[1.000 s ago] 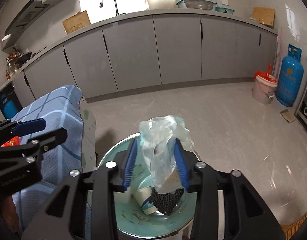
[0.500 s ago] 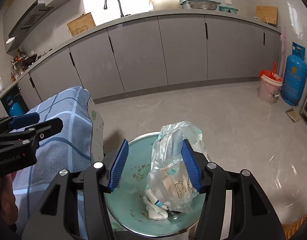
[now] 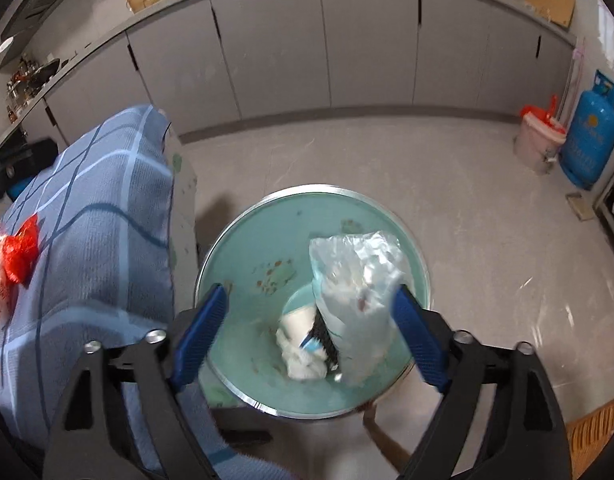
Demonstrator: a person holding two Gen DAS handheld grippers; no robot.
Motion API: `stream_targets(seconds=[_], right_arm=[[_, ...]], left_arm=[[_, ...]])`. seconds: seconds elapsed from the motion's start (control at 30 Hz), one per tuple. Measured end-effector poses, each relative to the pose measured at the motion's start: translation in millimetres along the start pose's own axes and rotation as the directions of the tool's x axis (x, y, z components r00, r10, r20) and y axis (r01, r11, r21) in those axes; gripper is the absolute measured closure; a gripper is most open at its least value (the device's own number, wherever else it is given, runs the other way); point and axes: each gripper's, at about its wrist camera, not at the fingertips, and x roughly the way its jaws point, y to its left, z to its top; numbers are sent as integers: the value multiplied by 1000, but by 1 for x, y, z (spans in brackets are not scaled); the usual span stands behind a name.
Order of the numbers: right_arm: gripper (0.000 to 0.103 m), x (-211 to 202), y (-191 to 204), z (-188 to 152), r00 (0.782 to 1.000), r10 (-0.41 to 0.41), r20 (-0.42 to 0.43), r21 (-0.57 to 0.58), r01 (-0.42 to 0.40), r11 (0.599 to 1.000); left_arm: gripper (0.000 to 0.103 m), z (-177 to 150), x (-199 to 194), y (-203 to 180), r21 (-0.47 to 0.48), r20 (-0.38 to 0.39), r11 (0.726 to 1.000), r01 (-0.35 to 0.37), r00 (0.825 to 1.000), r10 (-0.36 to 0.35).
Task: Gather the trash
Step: 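Open both tools to drop the towel and bag into the bucket, then move both tools back over the remaining trash on the table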
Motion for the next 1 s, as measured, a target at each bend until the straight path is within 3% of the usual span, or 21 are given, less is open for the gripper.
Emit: stream_targets(seconds=[0.13,0.2,0.23,0.3,0.47,0.73,0.87,1.0], right_arm=[[14,-5,9,-4,999,-27,22,-23,28,999],[11,2,20,-6,994,-110,12,-112,111,988],[10,12,23,-6,988,-154,-30,-152,148,977],[10,29,19,-5,980,-128,-153,-135,107,985],[9,5,17,0,984,-165,-73,-88,158,983],[8,-22,31,8,993,-112,30,-36,113,993],[8,-35,50,15,994,-76,74,-55,80,995],[8,-53,79,20,992,-19,125,-76,29,997]], left_arm=[[16,0,-9,10,-15,7,1000,-2,1000,2],[16,-1,-13,14,-18,11,1000,-6,1000,6],[16,-1,-15,16,-21,13,1000,-9,1000,9],[16,-1,-19,21,-27,13,1000,-13,1000,13],[16,-1,-30,37,-55,26,998,-24,999,25],[16,-5,-50,63,-80,59,995,-56,996,61],[12,-15,-71,101,-106,73,986,-128,988,136],[10,-33,-99,146,-137,81,962,-235,965,248]])
